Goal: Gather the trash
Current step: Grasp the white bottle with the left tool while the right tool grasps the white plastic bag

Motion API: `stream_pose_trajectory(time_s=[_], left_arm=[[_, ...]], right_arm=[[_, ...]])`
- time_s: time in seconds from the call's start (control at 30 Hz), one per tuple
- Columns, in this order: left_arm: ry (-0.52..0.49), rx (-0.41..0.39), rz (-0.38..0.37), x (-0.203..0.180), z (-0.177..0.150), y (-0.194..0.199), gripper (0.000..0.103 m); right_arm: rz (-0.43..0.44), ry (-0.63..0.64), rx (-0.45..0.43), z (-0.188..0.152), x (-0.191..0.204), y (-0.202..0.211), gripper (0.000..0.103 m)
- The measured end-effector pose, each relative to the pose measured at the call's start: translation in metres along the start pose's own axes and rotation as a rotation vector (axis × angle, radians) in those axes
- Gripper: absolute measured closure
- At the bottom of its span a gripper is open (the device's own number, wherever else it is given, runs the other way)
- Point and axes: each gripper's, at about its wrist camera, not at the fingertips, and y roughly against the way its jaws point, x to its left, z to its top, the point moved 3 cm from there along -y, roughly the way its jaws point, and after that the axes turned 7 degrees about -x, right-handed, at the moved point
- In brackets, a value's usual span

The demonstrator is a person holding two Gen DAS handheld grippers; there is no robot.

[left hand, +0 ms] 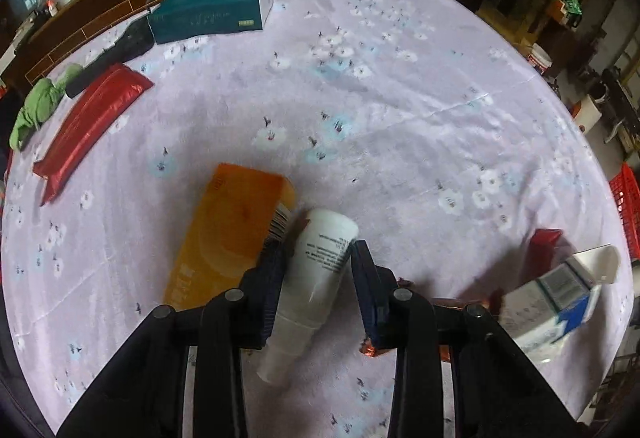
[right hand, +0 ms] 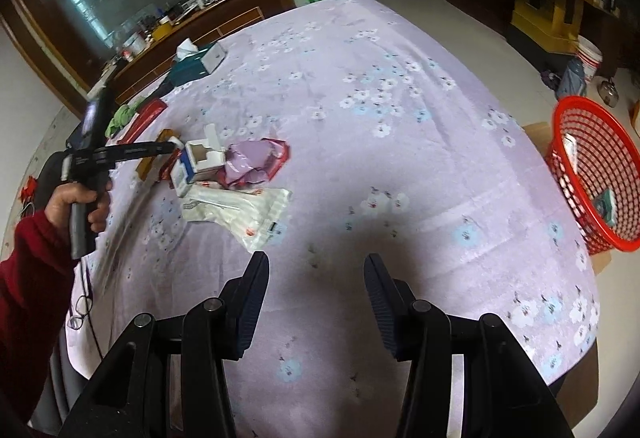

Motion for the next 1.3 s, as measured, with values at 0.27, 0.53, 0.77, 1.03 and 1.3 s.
stream_pose_trajectory(time_s=[0.27,0.53,0.77,1.03,1.3], left_arm=[[0.019,-0.017,-0.010,-0.010,-0.030,0.006,0.075],[0.123,-0.052,-0.044,-0.012,-0.081,0.049,0.075],[0.215,-0.091,-0.061,-0.011,-0.117,0.091,0.075],[0.237,-0.121,-0.047,-0.017,-0.137,0.115,0.074],[0.249,-0.131,-0.040,-0.025,-0.151,0.123,0.074]], right_arm=[[0.129,0.122,0.019,0.017,0.036,-0.020,0.046],[0.225,0.208,0.119,0.032,0.060,-0.083,0.045],[0.246,0.234,0.171,0.034,0.068,-0.135,0.043],[0.372,0.288,0.306,-0.004,0.107,-0.117,0.042],[0.266,0.469,0.197,0.000,0.136,-0.121,0.042]])
